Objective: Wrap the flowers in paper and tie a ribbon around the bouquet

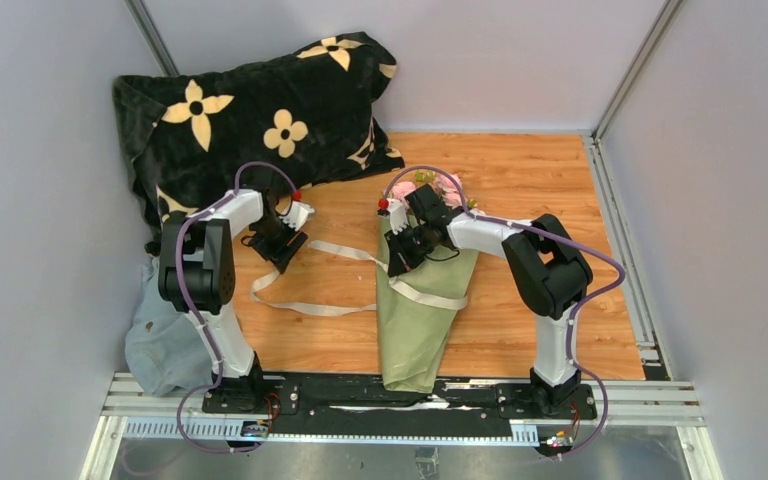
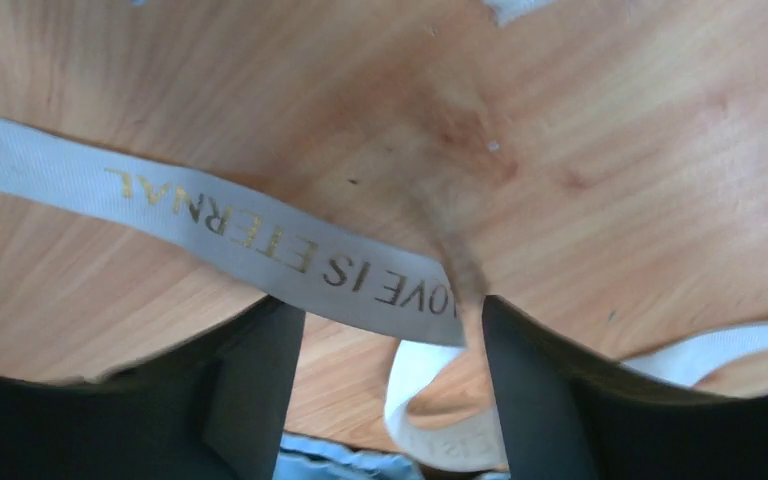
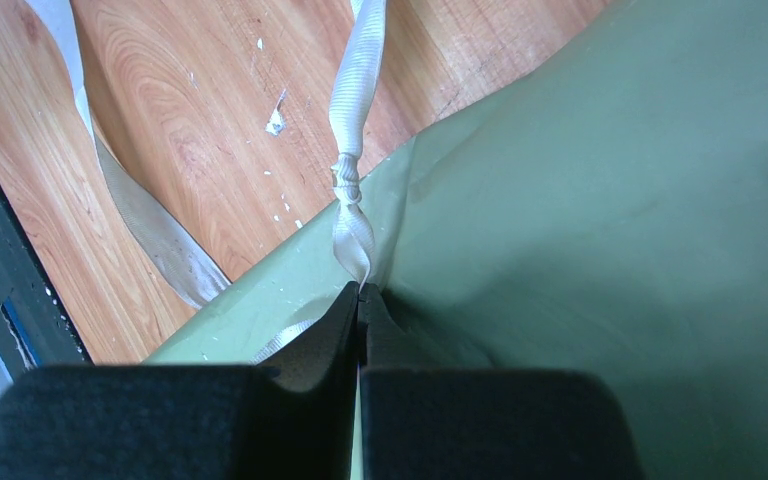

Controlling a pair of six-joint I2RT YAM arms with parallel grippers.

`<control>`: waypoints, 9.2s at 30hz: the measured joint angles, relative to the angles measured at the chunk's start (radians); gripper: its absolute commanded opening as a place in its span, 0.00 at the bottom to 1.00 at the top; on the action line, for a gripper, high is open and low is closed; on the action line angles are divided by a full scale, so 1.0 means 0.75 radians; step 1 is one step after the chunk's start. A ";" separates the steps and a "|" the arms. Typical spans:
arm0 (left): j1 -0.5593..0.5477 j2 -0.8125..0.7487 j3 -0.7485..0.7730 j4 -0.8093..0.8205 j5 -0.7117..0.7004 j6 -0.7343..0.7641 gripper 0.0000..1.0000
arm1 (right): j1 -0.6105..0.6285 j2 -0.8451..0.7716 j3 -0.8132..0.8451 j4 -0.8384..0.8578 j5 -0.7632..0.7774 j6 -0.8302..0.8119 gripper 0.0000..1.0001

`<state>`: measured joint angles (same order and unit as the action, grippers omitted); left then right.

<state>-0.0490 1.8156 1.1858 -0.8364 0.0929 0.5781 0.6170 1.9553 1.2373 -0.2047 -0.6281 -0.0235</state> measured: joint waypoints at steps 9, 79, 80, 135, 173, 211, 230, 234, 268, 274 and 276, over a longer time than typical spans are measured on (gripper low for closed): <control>-0.006 -0.006 0.027 -0.017 0.156 0.028 0.00 | 0.000 0.000 -0.008 0.010 -0.003 0.004 0.00; -1.124 -0.304 0.052 0.115 0.533 0.640 0.84 | -0.110 0.004 -0.003 0.018 -0.229 0.077 0.00; -1.136 -0.277 0.052 0.171 0.518 0.630 0.85 | -0.110 0.005 -0.003 0.018 -0.228 0.078 0.00; -0.919 -0.239 0.117 0.406 0.680 0.136 0.00 | -0.248 -0.329 -0.364 -0.053 -0.128 0.075 0.25; -0.800 0.331 0.372 0.735 0.696 -0.568 0.00 | -0.284 -1.102 -0.851 0.340 0.145 0.204 0.31; -0.769 0.313 0.474 0.470 0.724 -0.349 0.70 | -0.072 -0.680 -0.970 0.895 0.377 0.159 0.00; -0.590 0.092 0.077 0.372 0.392 0.688 0.70 | -0.112 -0.780 -1.015 0.842 0.244 0.223 0.00; -0.632 0.094 0.077 0.358 0.343 0.757 0.34 | -0.114 -0.815 -1.012 0.806 0.244 0.232 0.00; -0.325 -0.188 -0.386 0.743 -0.096 0.499 0.00 | -1.699 -1.510 -1.112 0.311 -0.743 0.959 0.00; -0.135 -0.278 -0.509 0.784 -0.139 0.547 0.00 | -1.959 -1.517 -1.224 0.395 -0.650 1.108 0.00; -0.073 -0.277 -0.508 0.795 -0.141 0.556 0.00 | -1.989 -1.521 -1.233 0.410 -0.601 1.130 0.00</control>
<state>-0.1040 1.6077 0.8047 -0.2401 -0.0128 0.9951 -0.8745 0.8146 0.3126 0.1028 -1.0790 0.8238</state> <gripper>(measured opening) 0.007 0.006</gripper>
